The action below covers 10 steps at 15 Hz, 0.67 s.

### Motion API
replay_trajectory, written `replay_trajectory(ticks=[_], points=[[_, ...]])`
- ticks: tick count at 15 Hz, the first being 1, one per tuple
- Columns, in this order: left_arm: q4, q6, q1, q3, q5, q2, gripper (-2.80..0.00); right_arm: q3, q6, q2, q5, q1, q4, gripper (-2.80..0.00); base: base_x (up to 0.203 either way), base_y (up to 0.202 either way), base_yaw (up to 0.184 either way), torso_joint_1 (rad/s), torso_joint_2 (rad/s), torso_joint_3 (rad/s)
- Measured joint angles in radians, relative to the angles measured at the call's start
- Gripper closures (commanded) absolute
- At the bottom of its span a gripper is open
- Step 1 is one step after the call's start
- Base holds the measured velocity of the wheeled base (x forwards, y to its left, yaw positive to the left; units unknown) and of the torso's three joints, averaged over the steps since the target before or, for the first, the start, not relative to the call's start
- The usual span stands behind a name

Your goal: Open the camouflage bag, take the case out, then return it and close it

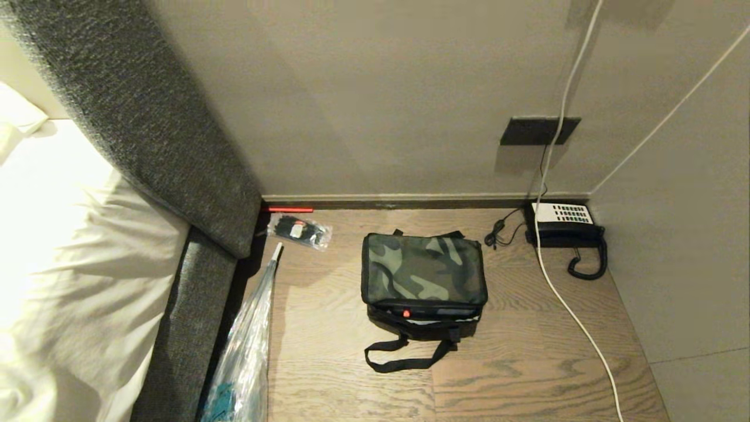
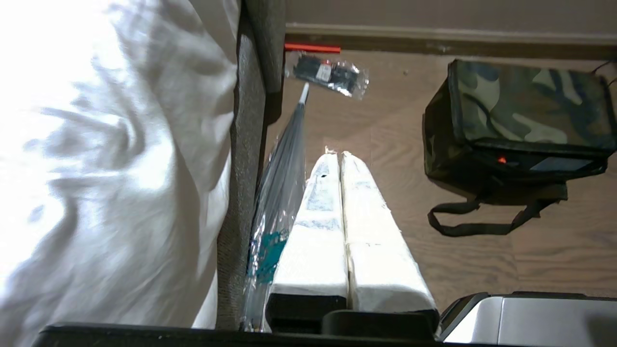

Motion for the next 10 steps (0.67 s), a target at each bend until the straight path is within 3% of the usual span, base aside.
replay_trajectory(ticks=[10], points=[[0.0, 0.0, 0.0, 0.0, 0.0, 0.0, 0.0, 0.0, -0.001, 0.0, 0.0, 0.0, 0.0, 0.0, 0.0, 0.0, 0.0, 0.001, 0.0, 0.202]])
